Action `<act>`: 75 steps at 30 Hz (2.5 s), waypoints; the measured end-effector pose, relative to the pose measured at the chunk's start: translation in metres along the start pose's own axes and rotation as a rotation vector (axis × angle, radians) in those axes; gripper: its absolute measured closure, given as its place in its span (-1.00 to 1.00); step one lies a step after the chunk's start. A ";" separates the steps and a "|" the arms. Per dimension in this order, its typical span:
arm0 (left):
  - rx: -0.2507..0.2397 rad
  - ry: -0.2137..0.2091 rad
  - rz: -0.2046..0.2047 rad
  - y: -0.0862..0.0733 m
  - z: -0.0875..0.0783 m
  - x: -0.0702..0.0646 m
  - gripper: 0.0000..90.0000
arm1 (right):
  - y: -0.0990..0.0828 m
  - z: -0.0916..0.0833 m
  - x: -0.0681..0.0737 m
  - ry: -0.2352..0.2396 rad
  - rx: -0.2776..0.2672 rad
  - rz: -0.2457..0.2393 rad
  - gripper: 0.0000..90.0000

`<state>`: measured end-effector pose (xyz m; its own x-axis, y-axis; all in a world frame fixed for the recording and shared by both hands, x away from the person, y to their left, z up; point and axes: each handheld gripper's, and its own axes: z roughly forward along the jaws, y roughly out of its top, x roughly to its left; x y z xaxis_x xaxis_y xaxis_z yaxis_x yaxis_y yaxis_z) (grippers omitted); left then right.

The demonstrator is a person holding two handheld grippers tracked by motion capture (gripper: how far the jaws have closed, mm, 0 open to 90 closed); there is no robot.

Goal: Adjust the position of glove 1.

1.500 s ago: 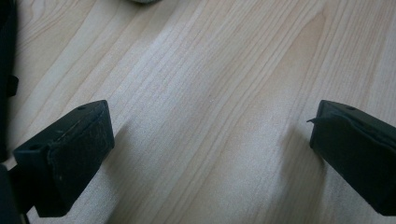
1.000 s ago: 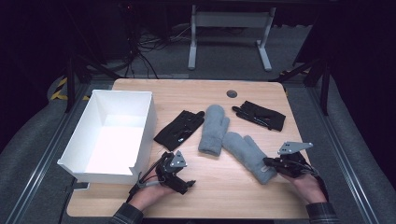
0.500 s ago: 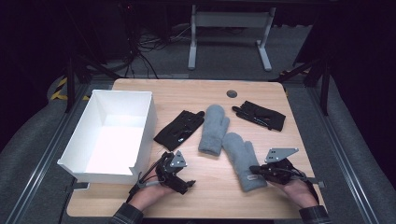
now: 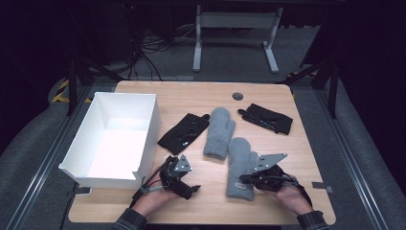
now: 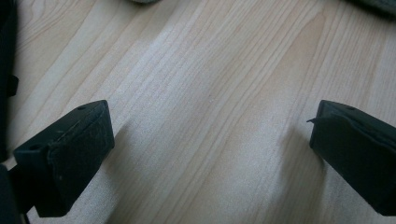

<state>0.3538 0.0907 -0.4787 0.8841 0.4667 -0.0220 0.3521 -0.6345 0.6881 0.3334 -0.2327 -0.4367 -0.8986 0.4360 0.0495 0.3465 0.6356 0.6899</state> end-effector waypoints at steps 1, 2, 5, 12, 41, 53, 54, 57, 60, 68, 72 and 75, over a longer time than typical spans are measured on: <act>0.000 0.000 0.000 0.000 0.000 0.000 -1.00 | 0.003 0.003 0.002 0.009 0.003 -0.006 1.00; 0.001 0.000 0.000 0.000 0.000 0.000 -1.00 | 0.005 0.005 0.003 0.013 0.002 -0.014 1.00; 0.001 0.000 0.000 0.000 0.000 0.000 -1.00 | 0.011 0.012 0.006 0.028 0.001 -0.028 1.00; 0.001 0.001 0.000 0.000 0.000 0.000 -1.00 | 0.029 0.032 0.018 0.066 0.003 -0.065 1.00; 0.002 0.001 0.000 0.000 0.000 0.000 -1.00 | -0.033 -0.028 -0.024 -0.240 -0.088 0.146 -0.22; 0.008 0.030 -0.027 0.005 -0.007 0.001 -0.32 | -0.072 -0.032 -0.042 -0.363 -0.063 0.243 -0.63; 0.016 0.047 -0.035 0.007 -0.009 0.001 -0.32 | -0.073 -0.031 -0.042 -0.367 -0.057 0.246 -0.64; 0.020 0.093 -0.046 0.013 -0.014 -0.001 0.16 | -0.074 -0.028 -0.043 -0.365 -0.069 0.250 -0.66; -0.004 0.091 -0.083 0.022 -0.019 0.002 0.70 | -0.074 -0.028 -0.043 -0.363 -0.070 0.253 -0.66; -0.054 0.055 -0.118 0.053 -0.018 0.009 1.00 | -0.074 -0.028 -0.043 -0.365 -0.069 0.255 -0.67; -0.059 0.056 -0.102 0.071 -0.009 0.014 1.00 | -0.074 -0.028 -0.043 -0.365 -0.069 0.255 -0.67; -0.066 0.049 -0.113 0.084 0.001 0.020 1.00 | -0.074 -0.028 -0.043 -0.368 -0.068 0.256 -0.67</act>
<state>0.4010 0.0459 -0.4216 0.8235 0.5632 -0.0681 0.4261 -0.5348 0.7297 0.3387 -0.3166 -0.4699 -0.6265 0.7790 -0.0269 0.5155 0.4400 0.7353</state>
